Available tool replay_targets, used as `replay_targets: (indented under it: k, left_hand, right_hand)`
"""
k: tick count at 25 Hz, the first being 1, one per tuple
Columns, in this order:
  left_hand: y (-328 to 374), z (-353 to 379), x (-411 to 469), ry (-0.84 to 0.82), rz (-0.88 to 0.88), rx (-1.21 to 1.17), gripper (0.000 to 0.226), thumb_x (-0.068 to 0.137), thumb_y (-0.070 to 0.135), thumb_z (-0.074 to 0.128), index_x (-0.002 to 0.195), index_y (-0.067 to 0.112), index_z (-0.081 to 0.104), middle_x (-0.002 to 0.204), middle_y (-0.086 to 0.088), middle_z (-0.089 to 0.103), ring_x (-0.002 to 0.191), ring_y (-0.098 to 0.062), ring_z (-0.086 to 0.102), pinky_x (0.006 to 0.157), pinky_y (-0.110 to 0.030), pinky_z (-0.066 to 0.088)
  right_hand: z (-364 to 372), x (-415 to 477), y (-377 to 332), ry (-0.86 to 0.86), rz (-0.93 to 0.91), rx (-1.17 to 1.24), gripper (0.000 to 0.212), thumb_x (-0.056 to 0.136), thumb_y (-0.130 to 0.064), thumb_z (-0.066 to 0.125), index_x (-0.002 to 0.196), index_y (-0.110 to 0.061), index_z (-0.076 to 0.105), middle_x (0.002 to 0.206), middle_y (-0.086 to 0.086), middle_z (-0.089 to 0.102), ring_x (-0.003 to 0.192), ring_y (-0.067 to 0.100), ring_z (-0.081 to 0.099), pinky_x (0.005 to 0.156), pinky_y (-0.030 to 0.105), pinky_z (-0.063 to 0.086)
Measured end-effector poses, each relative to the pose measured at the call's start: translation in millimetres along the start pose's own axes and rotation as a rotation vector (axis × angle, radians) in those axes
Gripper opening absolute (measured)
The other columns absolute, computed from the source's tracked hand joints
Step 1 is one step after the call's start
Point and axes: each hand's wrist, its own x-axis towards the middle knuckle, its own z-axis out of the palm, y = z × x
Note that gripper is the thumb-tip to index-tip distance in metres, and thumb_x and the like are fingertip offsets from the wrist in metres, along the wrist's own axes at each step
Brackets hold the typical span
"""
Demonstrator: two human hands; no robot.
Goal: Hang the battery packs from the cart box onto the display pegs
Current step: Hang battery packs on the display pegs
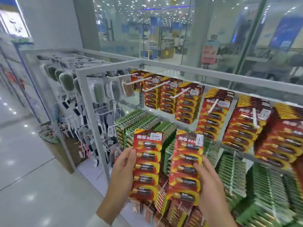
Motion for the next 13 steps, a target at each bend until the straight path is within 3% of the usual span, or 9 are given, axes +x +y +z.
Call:
replay_targets:
  k: [4, 8, 13]
  left_hand:
    - [9, -9, 42, 0.047, 0.052, -0.009, 0.026, 0.106, 0.033, 0.051, 0.107, 0.014, 0.069, 0.093, -0.017, 0.078, 0.068, -0.031, 0.075, 0.055, -0.036, 0.06]
    - [27, -16, 82, 0.01, 0.111, -0.008, 0.027, 0.107, 0.032, 0.05, 0.106, 0.013, 0.068, 0.088, -0.012, 0.078, 0.067, -0.028, 0.075, 0.053, -0.032, 0.059]
    - [52, -12, 135, -0.101, 0.192, -0.014, 0.027, 0.107, 0.032, 0.049, 0.098, 0.026, 0.074, 0.094, -0.01, 0.079, 0.075, -0.029, 0.077, 0.059, -0.034, 0.062]
  right_hand:
    - [20, 40, 4, -0.043, -0.074, -0.076, 0.023, 0.104, -0.023, 0.055, 0.115, -0.039, 0.068, 0.111, 0.0, 0.076, 0.097, 0.018, 0.075, 0.086, 0.043, 0.06]
    - [41, 65, 13, -0.006, 0.125, 0.113, 0.033, 0.099, -0.018, 0.059, 0.129, -0.031, 0.065, 0.117, 0.007, 0.075, 0.087, 0.029, 0.078, 0.081, 0.051, 0.059]
    - [65, 84, 18, 0.107, 0.086, 0.099, 0.024, 0.101, -0.011, 0.054, 0.109, -0.028, 0.07, 0.101, 0.008, 0.078, 0.076, 0.02, 0.078, 0.072, 0.043, 0.06]
